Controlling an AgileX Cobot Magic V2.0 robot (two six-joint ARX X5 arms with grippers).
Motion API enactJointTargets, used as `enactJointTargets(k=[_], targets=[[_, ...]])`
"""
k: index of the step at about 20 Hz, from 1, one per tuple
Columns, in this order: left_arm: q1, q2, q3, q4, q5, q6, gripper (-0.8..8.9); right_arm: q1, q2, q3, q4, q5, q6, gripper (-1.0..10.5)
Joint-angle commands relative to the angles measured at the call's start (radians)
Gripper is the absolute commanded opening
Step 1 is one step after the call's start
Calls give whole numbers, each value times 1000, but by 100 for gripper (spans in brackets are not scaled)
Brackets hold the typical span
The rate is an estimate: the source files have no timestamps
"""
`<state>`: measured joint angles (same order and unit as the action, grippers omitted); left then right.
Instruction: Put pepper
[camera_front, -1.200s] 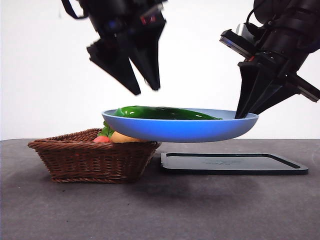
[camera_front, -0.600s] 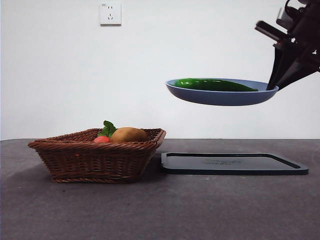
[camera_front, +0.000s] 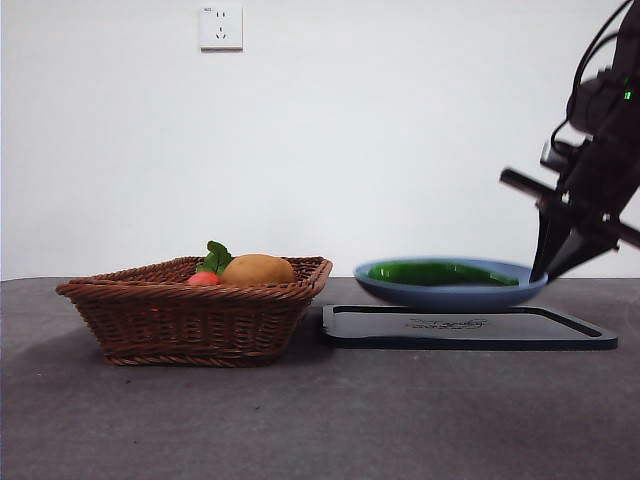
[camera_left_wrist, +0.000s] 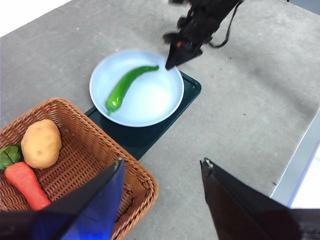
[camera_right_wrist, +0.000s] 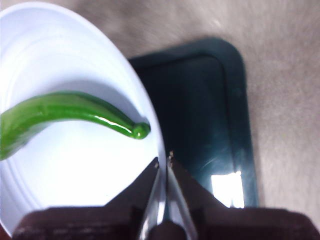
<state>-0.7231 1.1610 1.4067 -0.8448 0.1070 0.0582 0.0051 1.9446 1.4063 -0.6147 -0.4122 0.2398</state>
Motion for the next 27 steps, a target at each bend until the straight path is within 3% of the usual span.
enactJointTargets(k=[1, 10, 17, 22, 27], targets=[[-10, 7, 21, 5, 1, -11, 272, 2, 43, 24, 17, -8, 7, 3], [-10, 7, 21, 5, 0, -11, 272, 2, 72, 24, -43, 27, -26, 4], [-10, 7, 21, 4, -3, -10, 272, -10, 53, 24, -51, 26, -31, 238], [-10, 7, 21, 5, -3, -10, 271, -50, -128, 24, -130, 25, -80, 238], [-10, 7, 21, 0, -2, -10, 271, -24, -404, 24, -301, 18, -168, 237]])
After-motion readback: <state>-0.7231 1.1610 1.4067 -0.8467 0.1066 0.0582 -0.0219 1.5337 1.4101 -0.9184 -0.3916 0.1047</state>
